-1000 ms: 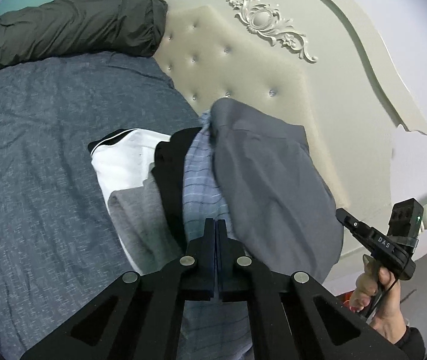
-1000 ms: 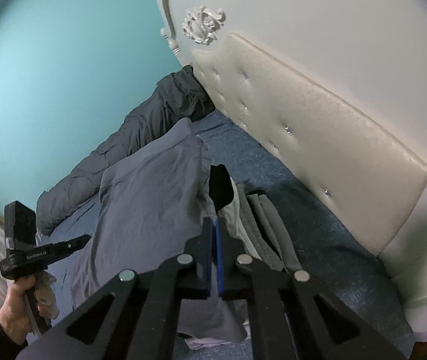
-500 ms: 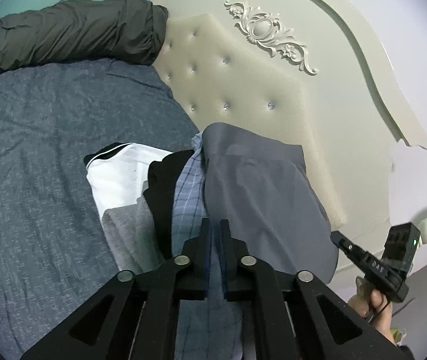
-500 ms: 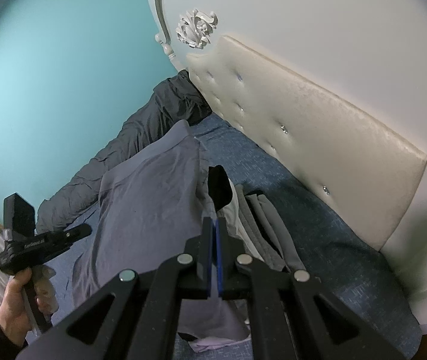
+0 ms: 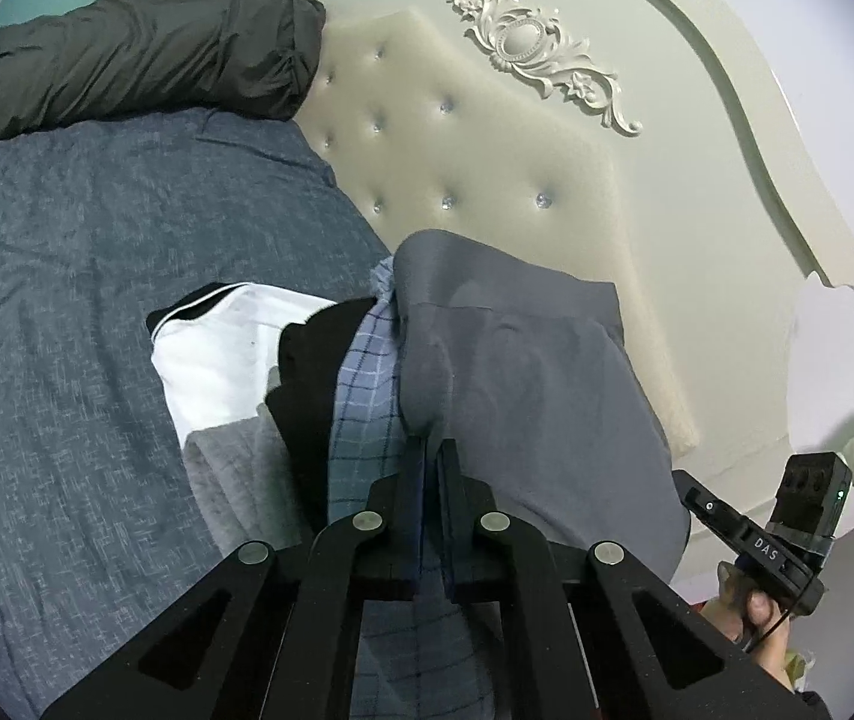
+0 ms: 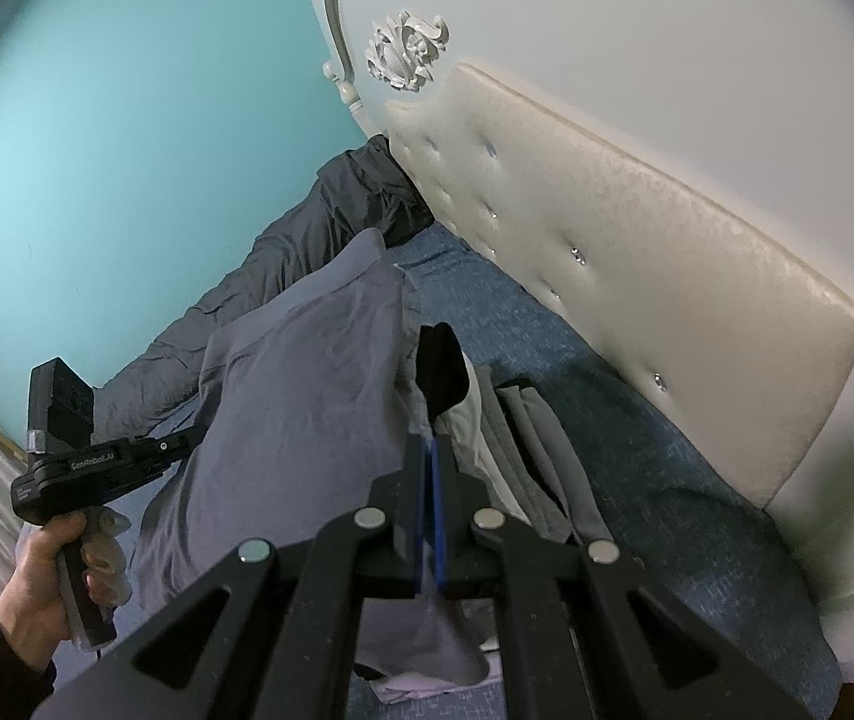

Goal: Fold clothes

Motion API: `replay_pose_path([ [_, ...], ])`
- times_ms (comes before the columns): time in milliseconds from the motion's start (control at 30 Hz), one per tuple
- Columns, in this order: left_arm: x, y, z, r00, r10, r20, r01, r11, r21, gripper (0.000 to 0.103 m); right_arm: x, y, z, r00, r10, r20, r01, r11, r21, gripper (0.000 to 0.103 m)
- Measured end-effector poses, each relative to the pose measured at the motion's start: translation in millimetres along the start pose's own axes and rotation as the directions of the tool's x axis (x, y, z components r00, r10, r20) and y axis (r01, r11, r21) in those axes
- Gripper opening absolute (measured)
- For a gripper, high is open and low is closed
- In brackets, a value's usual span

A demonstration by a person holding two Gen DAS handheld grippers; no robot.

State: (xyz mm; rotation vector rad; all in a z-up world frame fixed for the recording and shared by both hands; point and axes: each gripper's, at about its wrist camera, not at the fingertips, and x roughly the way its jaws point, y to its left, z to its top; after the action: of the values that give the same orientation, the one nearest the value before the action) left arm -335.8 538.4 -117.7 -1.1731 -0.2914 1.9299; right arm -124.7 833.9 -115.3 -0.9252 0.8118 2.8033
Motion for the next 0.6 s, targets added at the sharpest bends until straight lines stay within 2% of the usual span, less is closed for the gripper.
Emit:
replay_pose_path([
  [167, 0.0, 6.7, 0.9, 1.0, 0.006, -0.004, -0.006, 1.0, -0.027, 0.004, 0.5, -2.4, -1.6, 1.0, -0.003, -0.002, 0.003, 1.0, 0.007, 0.002],
  [300, -8.0, 11.3, -1.9, 0.998, 0.065, 0.012, -0.064, 0.997, -0.033, 0.005, -0.1, -2.4, 0.0, 1.0, -0.024, -0.005, 0.024, 1.0, 0.013, 0.002],
  [433, -28.1, 0.0, -15.1, 0.998, 0.051, 0.034, -0.051, 0.999, 0.018, 0.008, -8.8, -0.2, 4.1, 0.997, -0.081, 0.012, 0.081, 0.997, 0.0, 0.002],
  [500, -39.2, -7.2, -22.6, 0.998, 0.036, 0.045, -0.039, 0.998, 0.048, 0.013, -13.9, 6.0, 2.0, 0.998, -0.051, 0.024, 0.051, 0.999, -0.014, 0.003],
  [567, -50.3, -16.1, -31.6, 0.998, 0.017, 0.054, -0.022, 0.997, 0.081, 0.026, -19.0, 12.2, 0.0, 0.999, -0.02, 0.036, 0.021, 0.999, -0.029, 0.004],
  [600, -54.7, -24.3, -38.6, 0.999, 0.0, 0.053, -0.005, 0.995, 0.1, 0.028, -21.5, 15.2, -1.1, 0.999, -0.005, 0.041, 0.007, 0.999, -0.037, 0.004],
])
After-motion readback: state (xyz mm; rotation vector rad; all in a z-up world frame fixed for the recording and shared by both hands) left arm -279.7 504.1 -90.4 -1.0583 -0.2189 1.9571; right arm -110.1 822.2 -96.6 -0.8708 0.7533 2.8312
